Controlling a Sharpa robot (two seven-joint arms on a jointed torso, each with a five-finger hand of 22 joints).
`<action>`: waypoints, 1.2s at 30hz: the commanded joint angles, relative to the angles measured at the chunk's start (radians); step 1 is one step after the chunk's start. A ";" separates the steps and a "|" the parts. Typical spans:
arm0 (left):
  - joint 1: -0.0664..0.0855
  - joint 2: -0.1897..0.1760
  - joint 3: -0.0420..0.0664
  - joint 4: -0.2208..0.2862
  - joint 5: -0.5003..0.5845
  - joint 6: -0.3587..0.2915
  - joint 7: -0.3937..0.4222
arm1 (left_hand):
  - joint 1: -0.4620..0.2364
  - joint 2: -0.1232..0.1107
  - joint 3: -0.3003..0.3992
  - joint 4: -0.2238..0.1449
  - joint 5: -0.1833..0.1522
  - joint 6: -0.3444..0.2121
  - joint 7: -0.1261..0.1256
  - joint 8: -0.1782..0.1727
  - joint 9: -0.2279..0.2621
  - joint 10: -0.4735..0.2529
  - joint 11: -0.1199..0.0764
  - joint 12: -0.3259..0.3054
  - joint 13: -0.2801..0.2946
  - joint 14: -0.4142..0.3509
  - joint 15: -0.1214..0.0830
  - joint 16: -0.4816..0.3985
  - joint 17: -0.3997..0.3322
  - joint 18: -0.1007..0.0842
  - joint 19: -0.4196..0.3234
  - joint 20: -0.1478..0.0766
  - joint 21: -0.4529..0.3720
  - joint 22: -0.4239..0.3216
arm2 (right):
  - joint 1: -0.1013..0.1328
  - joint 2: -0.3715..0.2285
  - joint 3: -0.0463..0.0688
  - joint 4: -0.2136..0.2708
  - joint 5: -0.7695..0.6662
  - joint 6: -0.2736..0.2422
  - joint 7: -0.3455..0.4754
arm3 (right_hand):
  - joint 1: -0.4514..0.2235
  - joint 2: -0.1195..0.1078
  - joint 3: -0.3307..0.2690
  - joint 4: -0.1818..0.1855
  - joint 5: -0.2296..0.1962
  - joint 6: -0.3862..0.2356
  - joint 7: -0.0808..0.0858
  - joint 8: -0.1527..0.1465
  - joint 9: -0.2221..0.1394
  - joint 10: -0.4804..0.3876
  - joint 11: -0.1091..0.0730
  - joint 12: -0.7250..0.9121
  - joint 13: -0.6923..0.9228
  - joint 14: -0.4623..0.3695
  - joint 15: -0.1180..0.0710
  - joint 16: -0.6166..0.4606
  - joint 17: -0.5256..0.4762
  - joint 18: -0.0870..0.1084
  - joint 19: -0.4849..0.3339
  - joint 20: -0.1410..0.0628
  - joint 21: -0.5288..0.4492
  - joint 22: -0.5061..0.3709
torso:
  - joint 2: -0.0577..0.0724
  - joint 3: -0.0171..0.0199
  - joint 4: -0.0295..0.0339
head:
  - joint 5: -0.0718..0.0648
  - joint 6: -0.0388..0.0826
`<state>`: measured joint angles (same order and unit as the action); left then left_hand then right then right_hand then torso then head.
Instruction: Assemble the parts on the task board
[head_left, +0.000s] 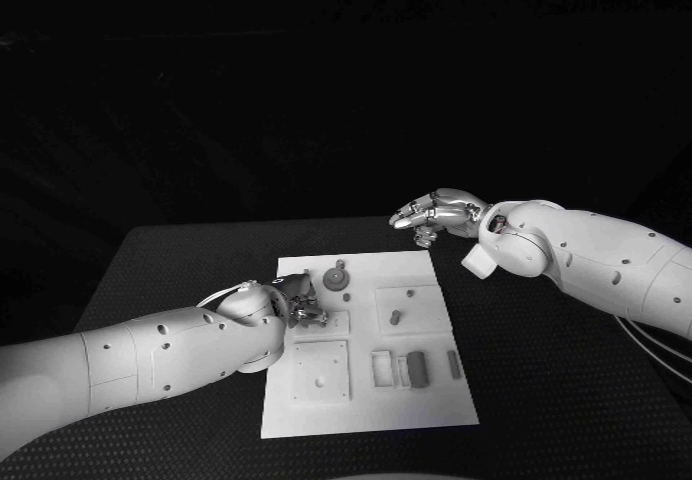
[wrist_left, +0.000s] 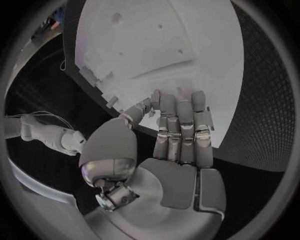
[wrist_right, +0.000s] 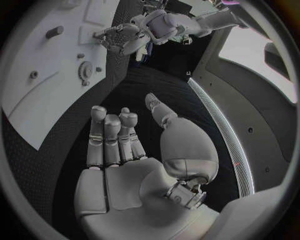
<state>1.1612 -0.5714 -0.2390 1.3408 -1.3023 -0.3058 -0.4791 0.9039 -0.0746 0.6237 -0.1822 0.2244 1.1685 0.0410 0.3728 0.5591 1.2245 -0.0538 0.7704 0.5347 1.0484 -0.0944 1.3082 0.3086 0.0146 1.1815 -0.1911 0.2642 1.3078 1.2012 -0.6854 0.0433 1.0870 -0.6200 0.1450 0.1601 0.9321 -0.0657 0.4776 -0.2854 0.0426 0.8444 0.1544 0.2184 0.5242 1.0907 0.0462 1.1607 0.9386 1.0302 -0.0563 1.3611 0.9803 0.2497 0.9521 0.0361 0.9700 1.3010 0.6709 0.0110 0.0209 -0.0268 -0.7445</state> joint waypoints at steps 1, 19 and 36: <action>-0.002 0.003 0.000 -0.002 -0.001 -0.017 -0.004 | 0.018 0.031 0.017 -0.021 0.007 0.009 0.000 0.005 0.000 0.008 -0.003 0.004 0.002 0.005 -0.004 0.007 -0.002 -0.014 0.007 -0.002 0.004 0.023 | -0.001 0.000 0.000 0.001 -0.006 0.016 0.003 | -0.010 -0.002 -0.007 0.002 0.006 0.001 0.004 -0.002 -0.001 -0.006 -0.001 0.002 -0.001 -0.004 -0.004 0.003 -0.001 0.012 -0.002 0.003 -0.003 -0.001 | 0.000 0.0007 -0.0002 | 0.000 0.000; -0.006 0.007 0.001 -0.002 0.003 0.017 -0.002 | 0.011 0.033 0.018 -0.025 0.008 0.015 -0.003 0.009 0.000 0.013 -0.006 0.007 0.004 0.011 -0.007 0.012 -0.007 -0.014 0.012 -0.005 0.010 0.023 | -0.001 0.001 0.000 -0.001 -0.006 0.019 0.002 | -0.011 -0.002 -0.007 0.001 0.006 0.001 0.004 -0.002 -0.001 -0.006 -0.001 0.003 -0.002 -0.004 -0.004 0.003 -0.001 0.012 -0.002 0.003 -0.003 -0.001 | 0.000 0.0005 -0.0007 | -0.002 -0.002; -0.006 0.005 0.001 -0.007 0.009 0.023 -0.005 | -0.023 -0.028 0.007 0.010 -0.085 0.012 -0.003 0.011 -0.007 0.012 -0.005 0.004 0.008 0.011 -0.009 0.020 -0.030 -0.015 0.010 -0.007 0.015 0.022 | -0.001 0.002 0.000 -0.002 -0.006 0.018 0.001 | -0.012 -0.003 -0.007 0.002 0.006 0.002 0.004 -0.002 -0.001 -0.006 -0.001 0.003 -0.002 -0.004 -0.004 0.003 -0.002 0.012 -0.002 0.003 -0.003 -0.001 | 0.000 0.0005 -0.0008 | -0.002 -0.002</action>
<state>1.1580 -0.5672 -0.2367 1.3348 -1.2996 -0.3023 -0.4823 0.8903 -0.0835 0.6343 -0.1785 0.1422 1.1761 0.0401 0.3827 0.5532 1.2338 -0.0565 0.7742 0.5418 1.0582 -0.0998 1.3236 0.2794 0.0147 1.1905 -0.1964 0.2754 1.3074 1.2008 -0.6844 0.0433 1.0846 -0.6203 0.1489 0.1571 0.9280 -0.0700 0.4776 -0.2854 0.0426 0.8432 0.1531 0.2184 0.5244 1.0913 0.0434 1.1607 0.9378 1.0302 -0.0560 1.3611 0.9804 0.2501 0.9521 0.0361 0.9701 1.3011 0.6709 0.0116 0.0204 -0.0289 -0.7470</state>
